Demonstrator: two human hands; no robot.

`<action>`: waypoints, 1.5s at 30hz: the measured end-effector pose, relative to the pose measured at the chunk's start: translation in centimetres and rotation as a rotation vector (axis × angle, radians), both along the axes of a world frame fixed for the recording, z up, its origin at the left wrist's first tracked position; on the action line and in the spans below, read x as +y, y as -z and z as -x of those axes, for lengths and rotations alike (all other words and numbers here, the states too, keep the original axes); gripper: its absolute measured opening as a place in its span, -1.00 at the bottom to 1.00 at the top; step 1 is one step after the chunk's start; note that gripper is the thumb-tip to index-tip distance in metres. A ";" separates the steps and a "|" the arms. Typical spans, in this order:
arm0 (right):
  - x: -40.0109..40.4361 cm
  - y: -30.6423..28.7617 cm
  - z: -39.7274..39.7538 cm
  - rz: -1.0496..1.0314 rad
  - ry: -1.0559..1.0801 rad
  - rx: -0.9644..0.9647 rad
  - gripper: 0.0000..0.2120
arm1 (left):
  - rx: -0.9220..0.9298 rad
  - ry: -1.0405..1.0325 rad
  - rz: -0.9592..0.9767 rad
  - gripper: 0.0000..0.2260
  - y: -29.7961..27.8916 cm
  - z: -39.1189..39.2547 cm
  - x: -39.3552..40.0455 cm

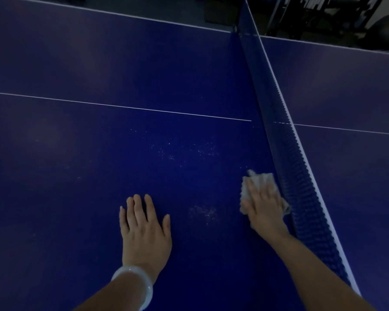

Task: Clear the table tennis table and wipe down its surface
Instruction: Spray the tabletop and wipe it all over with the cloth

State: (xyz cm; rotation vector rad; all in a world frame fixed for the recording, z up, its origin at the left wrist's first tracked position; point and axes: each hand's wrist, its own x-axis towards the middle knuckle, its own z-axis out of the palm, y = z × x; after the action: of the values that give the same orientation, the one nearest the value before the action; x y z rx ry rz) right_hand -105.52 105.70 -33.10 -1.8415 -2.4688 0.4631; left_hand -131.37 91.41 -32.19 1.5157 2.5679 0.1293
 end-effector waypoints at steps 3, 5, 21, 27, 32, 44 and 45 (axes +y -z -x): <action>5.3 -0.3 1.6 0.051 0.154 -0.032 -0.45 | 0.006 -0.010 0.014 -0.29 0.2 0.1 0.1; 8.0 -0.4 4.6 0.083 0.121 -0.016 -0.40 | 0.005 -0.016 0.012 -0.30 0.2 0.1 0.1; 17.9 -2.2 13.2 0.180 0.372 0.255 -0.41 | 0.034 0.013 0.033 -0.39 -0.1 0.1 0.1; 12.9 -1.7 27.1 0.026 -0.417 -0.173 -0.01 | 0.067 0.008 0.029 -0.38 0.4 0.3 0.2; 7.8 -1.2 25.1 0.006 -0.663 -0.069 -0.41 | 0.063 -0.012 0.051 -0.37 0.1 0.2 0.2; 1.5 0.1 15.5 -0.142 -0.258 -0.125 -0.29 | 0.057 -0.010 0.015 -0.29 0.7 0.1 0.1; 0.2 0.3 15.9 -0.135 -0.396 -0.105 -0.34 | 0.064 -0.012 0.013 -0.29 0.6 0.1 0.1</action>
State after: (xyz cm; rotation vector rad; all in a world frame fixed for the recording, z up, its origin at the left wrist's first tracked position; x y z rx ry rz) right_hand -121.38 105.94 -33.41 -1.3618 -2.8635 0.2029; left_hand -131.42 91.51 -32.78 1.5246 2.6213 0.0667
